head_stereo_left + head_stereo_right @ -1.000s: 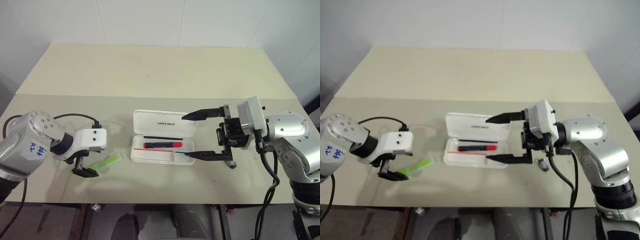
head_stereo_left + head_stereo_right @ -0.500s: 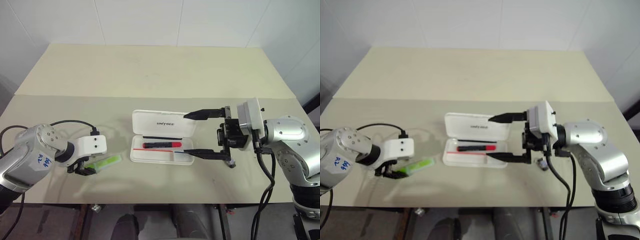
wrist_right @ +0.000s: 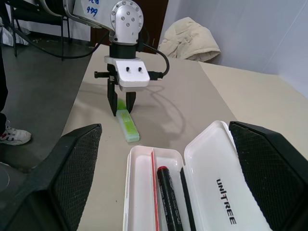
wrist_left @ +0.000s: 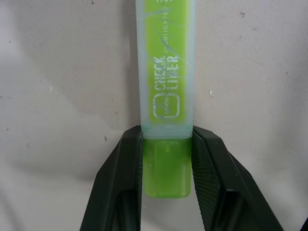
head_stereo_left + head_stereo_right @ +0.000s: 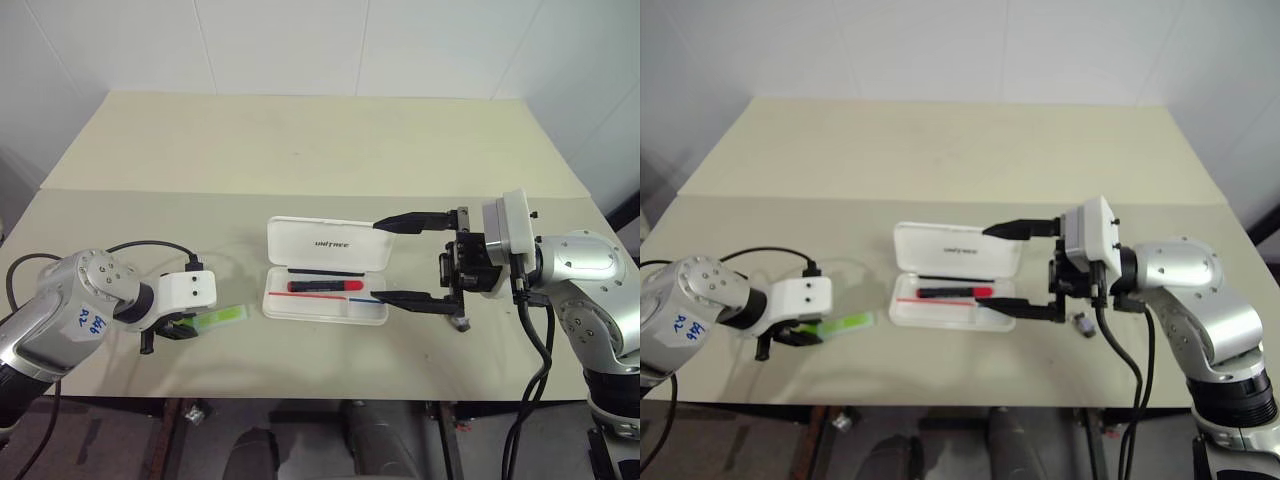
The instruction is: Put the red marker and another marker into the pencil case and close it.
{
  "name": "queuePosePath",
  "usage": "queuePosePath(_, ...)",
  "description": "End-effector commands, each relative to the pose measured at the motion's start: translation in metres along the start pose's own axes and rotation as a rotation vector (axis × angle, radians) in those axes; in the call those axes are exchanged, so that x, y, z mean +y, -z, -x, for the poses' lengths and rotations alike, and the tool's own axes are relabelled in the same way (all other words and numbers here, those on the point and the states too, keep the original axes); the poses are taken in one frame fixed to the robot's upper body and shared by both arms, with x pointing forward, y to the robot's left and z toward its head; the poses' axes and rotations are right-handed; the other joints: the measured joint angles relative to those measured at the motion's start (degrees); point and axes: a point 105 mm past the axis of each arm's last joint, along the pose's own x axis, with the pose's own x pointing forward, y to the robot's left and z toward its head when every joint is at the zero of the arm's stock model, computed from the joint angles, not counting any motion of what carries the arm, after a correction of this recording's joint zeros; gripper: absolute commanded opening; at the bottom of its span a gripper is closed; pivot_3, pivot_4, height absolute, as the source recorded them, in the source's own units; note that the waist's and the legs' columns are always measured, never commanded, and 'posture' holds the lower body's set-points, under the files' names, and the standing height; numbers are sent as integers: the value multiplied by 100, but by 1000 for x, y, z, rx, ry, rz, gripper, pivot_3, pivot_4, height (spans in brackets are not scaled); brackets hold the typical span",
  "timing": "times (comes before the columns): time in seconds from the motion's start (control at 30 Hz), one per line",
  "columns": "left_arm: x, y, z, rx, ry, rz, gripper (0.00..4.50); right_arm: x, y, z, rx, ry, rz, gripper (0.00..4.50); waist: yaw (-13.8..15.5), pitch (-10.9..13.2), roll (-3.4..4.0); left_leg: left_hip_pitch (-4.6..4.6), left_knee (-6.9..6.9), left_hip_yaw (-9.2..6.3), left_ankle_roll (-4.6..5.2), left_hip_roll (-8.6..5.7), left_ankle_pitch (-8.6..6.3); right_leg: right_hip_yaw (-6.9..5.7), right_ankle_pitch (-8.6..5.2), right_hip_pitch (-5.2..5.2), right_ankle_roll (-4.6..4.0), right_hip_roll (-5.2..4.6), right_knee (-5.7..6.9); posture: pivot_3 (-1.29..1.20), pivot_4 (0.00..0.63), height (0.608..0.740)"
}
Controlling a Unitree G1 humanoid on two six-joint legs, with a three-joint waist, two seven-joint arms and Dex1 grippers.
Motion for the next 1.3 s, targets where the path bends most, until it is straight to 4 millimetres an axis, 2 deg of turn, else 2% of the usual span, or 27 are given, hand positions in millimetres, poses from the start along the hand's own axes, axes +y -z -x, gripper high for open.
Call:
queuePosePath(0.03, 19, -3, 18, -26, -79, -26, 1071, -2, -7, 1, -15, 10, 37, 4500, 1, 1, -1, -3, -1, 0, 0, 0, 0, -1, 0, -1, 0, 0, -3, 0, 150, 740)
queuePosePath(0.13, 24, -6, 36, -47, -64, -56, 1071, -4, -6, 1, -10, 15, 31, 4500, -14, 7, -14, -15, -4, 0, -3, 2, -2, -3, -1, -12, 3, 0, -3, 0, 150, 740)
queuePosePath(0.27, 22, -10, 50, -62, -16, -94, 1071, -8, -4, 2, -4, 28, 30, 4500, -43, 7, -13, -25, -13, 11, -22, 5, -14, -1, -8, -29, 14, 0, 1, 0, 150, 740)
queuePosePath(0.47, 20, -34, 61, -148, 32, -186, 1071, -11, -2, 6, 10, 51, 29, 4500, -7, 7, -14, -26, -13, 3, -31, 6, -36, -10, -31, -40, 52, 2, 40, 0, 150, 740)
queuePosePath(0.57, 22, -54, 59, -203, 30, -239, 1071, -12, -2, 10, 22, 72, 31, 4500, 23, 8, -14, -27, -12, 2, -30, 5, -38, -10, -33, -39, 56, 1, 38, 0, 150, 740)
queuePosePath(0.8, 24, -105, 41, -323, 52, -322, 1071, -9, 2, 25, 74, 134, 26, 4500, 121, 8, -14, -26, 2, 2, -31, 2, -38, -6, -25, -34, 71, 3, 46, 0, 150, 740)
queuePosePath(1.03, 13, -126, 32, -354, 133, -401, 1071, -4, 17, 46, 139, 236, -13, 4500, 140, 8, -13, -15, 2, -8, -30, 2, -38, -2, -26, -34, 74, 13, 67, 0, 150, 740)
queuePosePath(1.3, 8, -139, 15, -355, 165, -387, 1071, 2, 18, 49, 144, 289, -23, 4500, 128, 8, -14, -12, 12, -6, -29, 2, -37, 4, -30, -32, 67, 16, 68, 0, 150, 740)
